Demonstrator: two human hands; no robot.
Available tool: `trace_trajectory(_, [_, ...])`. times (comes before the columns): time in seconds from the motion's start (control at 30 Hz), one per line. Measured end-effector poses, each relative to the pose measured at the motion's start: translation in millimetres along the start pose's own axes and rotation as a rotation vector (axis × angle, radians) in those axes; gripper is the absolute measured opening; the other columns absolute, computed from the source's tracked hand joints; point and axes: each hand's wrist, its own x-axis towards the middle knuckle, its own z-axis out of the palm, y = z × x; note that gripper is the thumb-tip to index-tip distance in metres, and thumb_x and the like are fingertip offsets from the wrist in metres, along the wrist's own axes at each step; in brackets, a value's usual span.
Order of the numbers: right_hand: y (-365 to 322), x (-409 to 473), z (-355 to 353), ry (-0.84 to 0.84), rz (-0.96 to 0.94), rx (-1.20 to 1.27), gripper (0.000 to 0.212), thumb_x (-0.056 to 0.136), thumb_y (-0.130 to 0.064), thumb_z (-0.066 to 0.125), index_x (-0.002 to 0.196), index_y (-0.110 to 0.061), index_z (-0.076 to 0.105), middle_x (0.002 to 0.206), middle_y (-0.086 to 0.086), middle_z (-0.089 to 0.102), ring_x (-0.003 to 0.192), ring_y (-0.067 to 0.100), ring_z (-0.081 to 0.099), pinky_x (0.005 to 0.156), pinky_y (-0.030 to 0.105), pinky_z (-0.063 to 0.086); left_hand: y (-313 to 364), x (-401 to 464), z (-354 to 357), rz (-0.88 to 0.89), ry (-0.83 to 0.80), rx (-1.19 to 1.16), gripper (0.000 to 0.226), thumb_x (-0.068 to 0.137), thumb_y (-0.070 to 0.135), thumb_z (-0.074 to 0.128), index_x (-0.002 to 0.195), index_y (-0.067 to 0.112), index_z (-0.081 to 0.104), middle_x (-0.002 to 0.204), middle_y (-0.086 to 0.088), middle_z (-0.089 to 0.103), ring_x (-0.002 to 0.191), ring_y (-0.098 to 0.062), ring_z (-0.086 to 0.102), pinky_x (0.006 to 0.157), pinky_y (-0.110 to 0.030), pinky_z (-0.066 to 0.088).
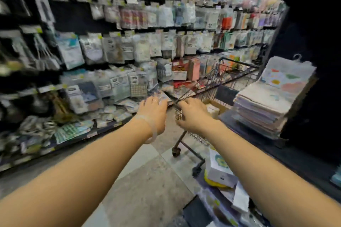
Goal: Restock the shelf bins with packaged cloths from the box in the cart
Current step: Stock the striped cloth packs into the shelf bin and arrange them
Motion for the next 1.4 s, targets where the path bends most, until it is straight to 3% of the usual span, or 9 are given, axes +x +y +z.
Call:
trace_trajectory(0.3, [-31.7,154.7,78.3,-0.112,-0.052,0.038,0.061,0.084,-0.043,0.063,0.134,-0.017,0.040,0.137,0.010,0.041,0.129,0.029,0.036,0.107,0.040,0.031,-104.9,98.6,65.3,-0.083,-0.122,0.039,0.069,0.087,0.030,0.059,0.144,0.014,0.023,0.151,-0.014,0.023,0.142,-0.032,0.017,0.115,-0.043,0.020])
trace_trajectory(0.57, [-15.7,294.2,95.7,-0.182,0.002,0.101,0.061,0.086,-0.040,0.062,0.136,-0.014,0.038,0.137,0.014,0.039,0.130,0.033,0.034,0.106,0.042,0.032,-141.7,241.9,79.7,0.021,-0.176,0.045,0.058,0.087,0.032,0.058,0.135,0.013,0.032,0.140,-0.013,0.035,0.133,-0.031,0.031,0.106,-0.040,0.031])
trace_trajectory(0.77, [48.5,354.6,116.6,-0.250,0.161,0.122,0.062,0.085,-0.038,0.063,0.136,-0.013,0.038,0.138,0.014,0.038,0.129,0.033,0.035,0.104,0.043,0.036,-126.3,347.3,97.7,0.156,-0.222,0.017,0.066,0.088,0.035,0.058,0.141,0.012,0.027,0.142,-0.013,0.032,0.133,-0.031,0.029,0.108,-0.041,0.029])
trace_trajectory(1.03, [150.7,436.9,152.7,-0.261,0.466,0.172,0.049,0.083,-0.031,0.061,0.127,-0.013,0.045,0.131,0.012,0.044,0.122,0.032,0.042,0.099,0.042,0.040,-87.4,508.1,136.7,0.409,-0.260,0.064,0.058,0.086,0.032,0.059,0.134,0.010,0.034,0.136,-0.015,0.039,0.129,-0.032,0.035,0.104,-0.040,0.033])
trace_trajectory(1.27, [229.5,494.6,165.4,-0.303,0.711,0.231,0.053,0.087,-0.035,0.061,0.133,-0.017,0.041,0.139,0.009,0.040,0.123,0.031,0.044,0.094,0.041,0.043,-41.0,632.5,159.2,0.578,-0.357,-0.031,0.047,0.084,0.023,0.059,0.125,0.011,0.042,0.131,-0.013,0.042,0.126,-0.033,0.039,0.102,-0.041,0.036])
trace_trajectory(1.4, [270.7,488.3,192.3,-0.363,0.848,0.287,0.064,0.089,-0.033,0.059,0.144,-0.020,0.029,0.146,0.008,0.032,0.131,0.031,0.036,0.103,0.042,0.040,-5.4,669.6,186.9,0.689,-0.430,-0.028,0.044,0.081,0.026,0.062,0.119,0.013,0.044,0.126,-0.013,0.045,0.118,-0.034,0.045,0.098,-0.042,0.040])
